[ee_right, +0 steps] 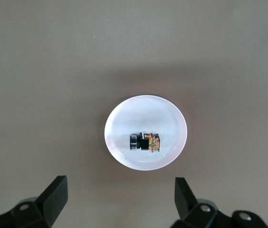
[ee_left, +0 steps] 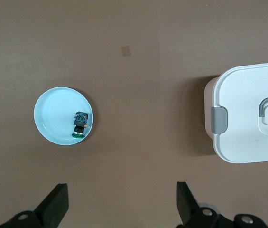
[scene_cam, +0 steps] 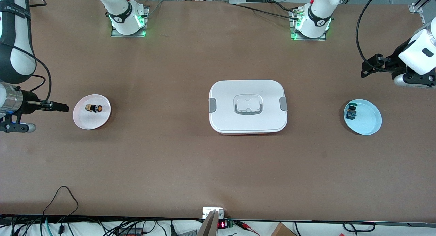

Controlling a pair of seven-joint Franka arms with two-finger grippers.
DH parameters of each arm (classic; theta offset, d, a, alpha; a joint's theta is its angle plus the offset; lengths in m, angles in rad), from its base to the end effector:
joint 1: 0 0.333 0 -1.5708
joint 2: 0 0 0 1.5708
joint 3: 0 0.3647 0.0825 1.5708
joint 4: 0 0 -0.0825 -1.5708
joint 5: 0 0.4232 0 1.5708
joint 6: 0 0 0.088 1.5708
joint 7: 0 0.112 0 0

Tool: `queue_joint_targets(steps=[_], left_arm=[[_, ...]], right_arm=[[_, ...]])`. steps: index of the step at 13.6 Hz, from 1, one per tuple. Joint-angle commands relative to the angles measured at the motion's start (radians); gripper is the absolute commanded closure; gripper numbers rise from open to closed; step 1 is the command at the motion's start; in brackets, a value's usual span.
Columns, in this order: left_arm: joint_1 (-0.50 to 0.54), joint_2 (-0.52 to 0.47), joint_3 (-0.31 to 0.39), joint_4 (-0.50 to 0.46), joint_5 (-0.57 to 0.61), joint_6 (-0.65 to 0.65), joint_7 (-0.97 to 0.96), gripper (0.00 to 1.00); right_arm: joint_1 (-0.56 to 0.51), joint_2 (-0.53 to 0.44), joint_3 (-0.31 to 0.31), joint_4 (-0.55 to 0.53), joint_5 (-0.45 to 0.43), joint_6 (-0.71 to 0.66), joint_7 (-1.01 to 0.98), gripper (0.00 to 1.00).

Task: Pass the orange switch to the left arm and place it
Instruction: 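Reach the right gripper down to the orange switch on the white plate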

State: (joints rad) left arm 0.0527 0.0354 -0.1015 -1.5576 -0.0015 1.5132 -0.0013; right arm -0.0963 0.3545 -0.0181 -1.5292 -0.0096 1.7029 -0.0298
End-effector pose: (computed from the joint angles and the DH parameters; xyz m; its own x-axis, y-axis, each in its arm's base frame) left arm 0.5984 -0.0282 0.6491 0.9957 -0.0476 -0.0795 -0.0474 -0.9989 0.0050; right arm 0.6939 -0.0790 0.4687 0.9803 -0.0814 -0.1802 -0.0809 -0.9967 0.0100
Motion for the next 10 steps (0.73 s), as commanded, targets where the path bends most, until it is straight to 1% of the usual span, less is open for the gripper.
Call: queue_joint_targets(steps=[1, 2, 4, 5, 8, 10], left_arm=[[0.001, 0.014, -0.004, 0.03, 0.031, -0.018, -0.011, 0.0], [0.001, 0.014, -0.004, 0.03, 0.029, -0.018, -0.011, 0.0], [0.001, 0.014, -0.004, 0.03, 0.031, -0.018, -0.011, 0.0], [0.001, 0.015, -0.004, 0.03, 0.031, -0.018, -0.011, 0.0], [0.001, 0.015, -0.004, 0.03, 0.031, -0.018, -0.011, 0.0], [0.001, 0.015, -0.004, 0.03, 0.031, -0.018, -0.011, 0.0]], right_arm=[[0.001, 0.023, 0.004, 0.003, -0.015, 0.014, -0.007, 0.0], [0.003, 0.027, 0.003, 0.001, -0.015, 0.014, -0.01, 0.0], [0.006, 0.031, 0.001, -0.044, -0.076, 0.044, -0.006, 0.0], [0.004, 0.032, 0.001, -0.075, -0.085, 0.073, -0.006, 0.0], [0.0, 0.063, 0.007, -0.127, -0.082, 0.124, 0.01, 0.0], [0.01, 0.051, 0.006, -0.216, -0.079, 0.214, 0.01, 0.0]])
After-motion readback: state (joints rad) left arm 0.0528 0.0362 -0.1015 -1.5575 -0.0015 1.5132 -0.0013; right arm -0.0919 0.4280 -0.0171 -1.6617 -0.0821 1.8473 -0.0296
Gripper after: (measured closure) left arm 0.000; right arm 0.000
